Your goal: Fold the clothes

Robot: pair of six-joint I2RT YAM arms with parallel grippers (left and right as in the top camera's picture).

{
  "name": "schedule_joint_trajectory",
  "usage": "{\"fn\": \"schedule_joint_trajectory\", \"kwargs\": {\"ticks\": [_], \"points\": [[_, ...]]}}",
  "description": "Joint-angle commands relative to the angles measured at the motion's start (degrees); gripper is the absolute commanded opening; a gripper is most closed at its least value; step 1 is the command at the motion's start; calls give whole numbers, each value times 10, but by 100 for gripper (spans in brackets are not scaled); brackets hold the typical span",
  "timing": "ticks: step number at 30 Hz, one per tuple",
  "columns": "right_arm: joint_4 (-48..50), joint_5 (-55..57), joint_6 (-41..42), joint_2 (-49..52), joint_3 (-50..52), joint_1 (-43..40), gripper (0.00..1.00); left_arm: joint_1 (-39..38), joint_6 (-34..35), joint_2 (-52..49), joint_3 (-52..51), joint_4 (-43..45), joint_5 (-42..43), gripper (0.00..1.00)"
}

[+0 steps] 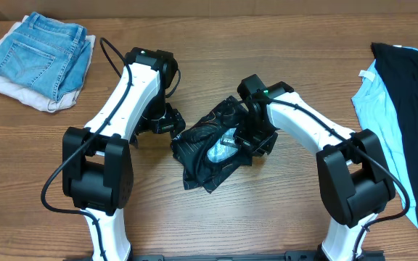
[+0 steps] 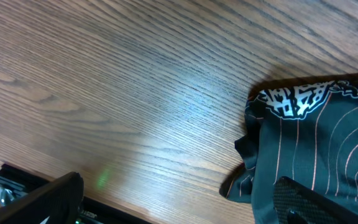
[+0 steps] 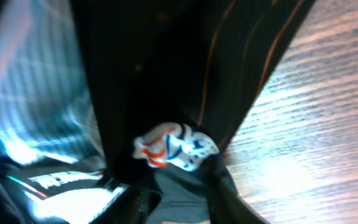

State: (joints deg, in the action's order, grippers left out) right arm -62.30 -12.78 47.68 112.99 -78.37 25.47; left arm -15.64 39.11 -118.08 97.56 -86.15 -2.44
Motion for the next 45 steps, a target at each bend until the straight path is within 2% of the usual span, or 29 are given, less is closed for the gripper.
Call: {"fn": "schedule_joint_trajectory", "kwargs": {"ticks": [1,11,13,17,19,23,27,28,29,32,40,45], "points": [[-20,14,6,-3,-5,-3,23,4,-10,8,9,0,-12,100],[-79,56,6,-5,-10,-3,4,4,-10,8,8,7,-12,100],[-76,52,6,-5,-10,-3,4,4,-10,8,8,7,-11,100],[-64,25,3,-7,-14,-3,6,3,-10,8,7,7,-12,100],[-64,23,1,-13,-18,-3,11,3,-10,8,6,7,-12,100],[-57,23,1,-35,-21,-3,31,3,-10,8,-1,10,-12,100],[-38,20,-12,-37,-20,-3,39,3,-10,8,-11,20,-11,100],[-30,19,-17,-37,-18,-3,46,3,-10,8,-15,23,-11,100],[-23,15,-21,-37,-16,-3,48,3,-10,8,-19,26,-9,100],[14,-7,-34,-36,-9,-3,48,3,-10,8,-32,33,-9,100],[32,-19,-31,-36,-4,-3,47,3,-10,8,-46,38,-9,100],[53,-19,-24,-36,27,-3,39,3,-10,8,-46,39,-7,100]]}}
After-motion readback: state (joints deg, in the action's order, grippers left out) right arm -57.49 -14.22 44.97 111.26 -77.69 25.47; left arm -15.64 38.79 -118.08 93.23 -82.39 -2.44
